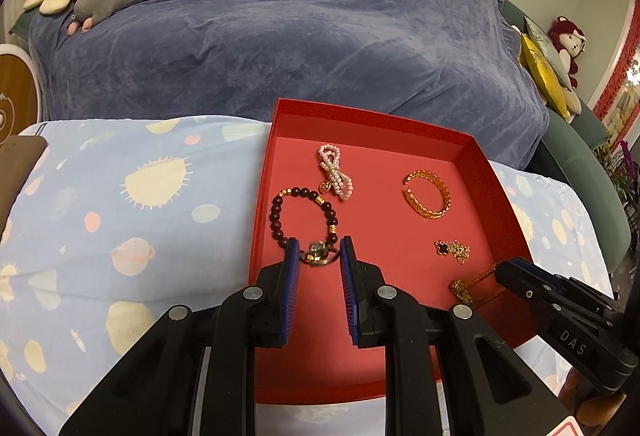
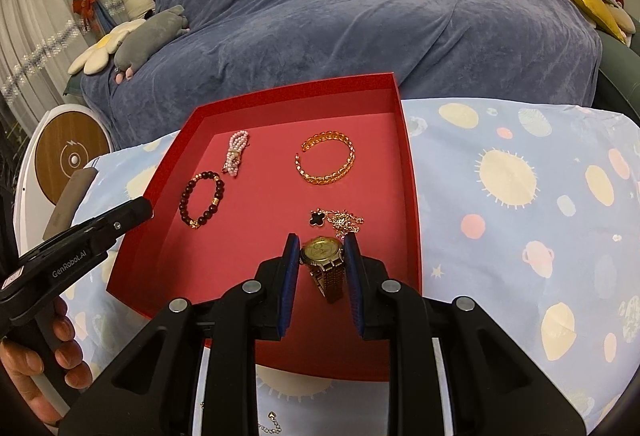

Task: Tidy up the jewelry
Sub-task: 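Carry the ring and watch into the red box and open both tools, then withdraw both tools from the box toward the loose jewelry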

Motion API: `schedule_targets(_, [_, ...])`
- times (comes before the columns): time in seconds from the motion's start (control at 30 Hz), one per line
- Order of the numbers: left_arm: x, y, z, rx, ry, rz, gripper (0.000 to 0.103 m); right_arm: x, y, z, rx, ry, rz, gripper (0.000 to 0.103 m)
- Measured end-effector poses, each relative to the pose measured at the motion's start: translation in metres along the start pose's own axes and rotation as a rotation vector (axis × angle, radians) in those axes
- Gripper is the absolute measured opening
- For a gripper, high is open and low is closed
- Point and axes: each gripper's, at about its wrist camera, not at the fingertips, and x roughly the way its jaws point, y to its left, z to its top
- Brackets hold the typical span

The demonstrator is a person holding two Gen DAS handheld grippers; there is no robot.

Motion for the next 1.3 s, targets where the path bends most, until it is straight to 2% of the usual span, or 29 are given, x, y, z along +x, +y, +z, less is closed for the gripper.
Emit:
schedule_targets(0.1, [0.0, 0.003, 0.0, -0.012, 0.004, 0.011, 0.024, -0.005, 0.001, 0.001, -0.003, -0.019, -0.003, 0.023])
schedule_targets(0.23, [-0.007, 0.008, 0.002, -0.042, -0.013, 0.014, 0.044, -0.015, 0.002, 0.005, -0.002, -0.046, 0.0, 0.023])
schedule_targets(0.37, [-0.018, 0.014, 0.006, -0.087, -0.034, -0.002, 0.053, -0.025, 0.006, 0.007, -0.003, -0.067, 0.017, 0.025])
schedule_targets(0.5, [-0.031, 0.018, 0.006, -0.109, -0.059, 0.015, 0.056, -0.034, 0.009, 0.007, -0.006, -0.079, 0.034, 0.026])
schedule_targets(0.6, [-0.037, 0.017, 0.003, -0.097, -0.067, 0.038, 0.056, -0.041, 0.012, 0.005, -0.014, -0.085, 0.04, 0.031])
schedule_targets(0.77, [-0.044, 0.016, -0.009, -0.079, -0.062, 0.066, 0.056, -0.052, 0.009, -0.005, -0.033, -0.089, 0.039, 0.032])
schedule_targets(1.07, [-0.058, 0.007, -0.045, -0.017, -0.017, 0.057, 0.057, -0.073, -0.006, -0.043, -0.075, -0.064, 0.024, 0.032])
schedule_targets(1.3, [-0.08, -0.014, -0.077, 0.03, -0.025, 0.028, 0.057, -0.084, -0.023, -0.074, -0.057, -0.02, 0.036, 0.032])
